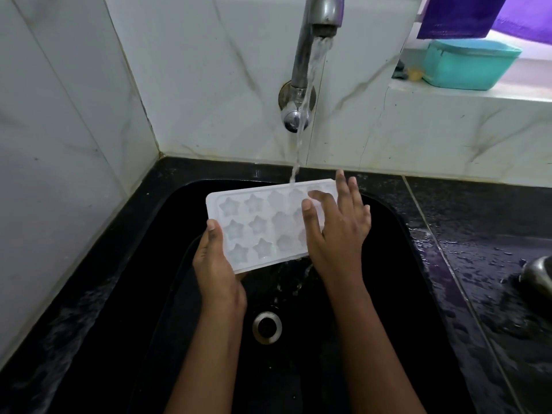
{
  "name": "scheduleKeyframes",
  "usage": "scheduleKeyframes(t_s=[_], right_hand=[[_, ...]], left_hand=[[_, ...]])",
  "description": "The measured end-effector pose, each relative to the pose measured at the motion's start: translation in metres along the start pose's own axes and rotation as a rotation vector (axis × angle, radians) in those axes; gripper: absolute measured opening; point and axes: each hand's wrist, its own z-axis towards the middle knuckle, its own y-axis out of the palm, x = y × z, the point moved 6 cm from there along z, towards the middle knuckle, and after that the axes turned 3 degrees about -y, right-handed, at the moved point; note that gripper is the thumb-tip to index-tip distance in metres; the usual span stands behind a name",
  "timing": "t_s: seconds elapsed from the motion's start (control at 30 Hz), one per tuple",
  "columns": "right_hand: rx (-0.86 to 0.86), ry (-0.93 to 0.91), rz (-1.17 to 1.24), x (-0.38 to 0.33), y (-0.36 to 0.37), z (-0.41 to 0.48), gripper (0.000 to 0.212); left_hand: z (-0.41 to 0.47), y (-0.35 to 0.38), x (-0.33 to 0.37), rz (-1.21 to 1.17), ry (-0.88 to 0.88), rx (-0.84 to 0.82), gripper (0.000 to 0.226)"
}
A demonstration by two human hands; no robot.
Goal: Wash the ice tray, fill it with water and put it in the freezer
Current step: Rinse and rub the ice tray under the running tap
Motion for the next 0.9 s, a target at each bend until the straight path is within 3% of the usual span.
scheduleKeyframes(t_s=[0.23, 0.4, 0.5, 0.63, 0.9], right_hand=[[-0.158, -0.033, -0.02, -0.008, 0.017, -0.003, 0.058], [-0.332, -0.046, -0.062, -0.014, 0.029, -0.008, 0.036], [-0.281, -0.075, -0.167, -0.011, 0.026, -0.009, 0.041], [-0.254, -0.113, -0.161, -0.021, 0.03, -0.014, 0.066], [-0.224, -0.075, -0.178, -0.015, 0.027, -0.015, 0.064]], left_hand=[[0.012, -0.013, 0.016, 0.039, -0.007, -0.007, 0.036], [0.016, -0.022, 0.025, 0.109, -0.001, -0.029, 0.037], [0.015, -0.024, 0.025, 0.125, -0.006, -0.011, 0.036], [0.01, -0.018, 0.02, 0.093, -0.037, -0.013, 0.04], [0.006, -0.016, 0.015, 0.102, -0.05, -0.009, 0.038]])
